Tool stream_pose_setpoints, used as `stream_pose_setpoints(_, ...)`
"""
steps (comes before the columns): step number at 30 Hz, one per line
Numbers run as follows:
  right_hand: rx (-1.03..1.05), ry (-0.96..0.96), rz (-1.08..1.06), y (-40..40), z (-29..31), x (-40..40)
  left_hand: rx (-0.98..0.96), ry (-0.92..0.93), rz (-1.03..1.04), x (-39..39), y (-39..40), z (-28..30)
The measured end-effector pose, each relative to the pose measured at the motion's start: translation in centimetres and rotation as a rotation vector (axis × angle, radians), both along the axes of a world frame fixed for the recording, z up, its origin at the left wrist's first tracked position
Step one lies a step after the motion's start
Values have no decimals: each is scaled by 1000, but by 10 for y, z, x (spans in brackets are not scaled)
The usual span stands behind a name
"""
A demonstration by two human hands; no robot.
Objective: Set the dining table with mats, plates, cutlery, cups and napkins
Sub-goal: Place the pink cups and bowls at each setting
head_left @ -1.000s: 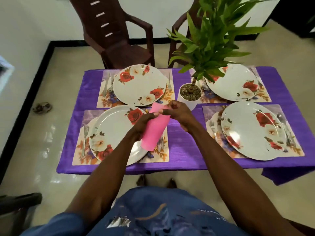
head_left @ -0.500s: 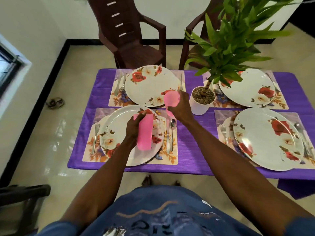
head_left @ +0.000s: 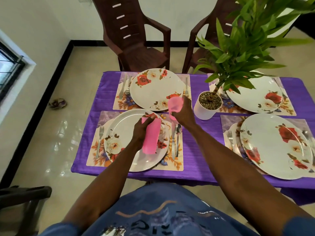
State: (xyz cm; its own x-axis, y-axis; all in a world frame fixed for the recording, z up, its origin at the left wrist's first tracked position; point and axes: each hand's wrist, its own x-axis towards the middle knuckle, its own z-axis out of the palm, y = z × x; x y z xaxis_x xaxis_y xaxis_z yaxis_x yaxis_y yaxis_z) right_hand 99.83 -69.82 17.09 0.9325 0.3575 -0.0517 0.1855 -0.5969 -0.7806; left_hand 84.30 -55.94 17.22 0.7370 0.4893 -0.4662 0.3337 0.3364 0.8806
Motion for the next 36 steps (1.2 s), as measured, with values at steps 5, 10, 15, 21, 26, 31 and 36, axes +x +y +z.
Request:
stream_pose_setpoints(5, 35, 35, 2, 1, -1, -7, -16, -20, -25, -1, -2, -4)
stream_pose_setpoints(10, 31, 37, 65, 8, -1, -14, -22, -27, -21, -7, -1, -7)
stream_pose_setpoints(15, 21, 14, 85, 10, 2, -21, -14, -31, -21, -15, 2, -8)
stream_pose_setpoints(21, -11, 64, 83, 7, 4, -25, -12, -41, -30, -19, 3, -6)
stream_pose_setpoints(26, -42, 15, -7, -2, 3, -38, -51, -63, -86, -17, -1, -6)
stream_pose_setpoints(31, 135, 29, -152, -20, 6, -54, -195, -72, -168, -7, -16, -8)
stream_pose_setpoints(36, 253, 208, -168, -57, 30, -69, -305, 6, -350, 13, -49, -6)
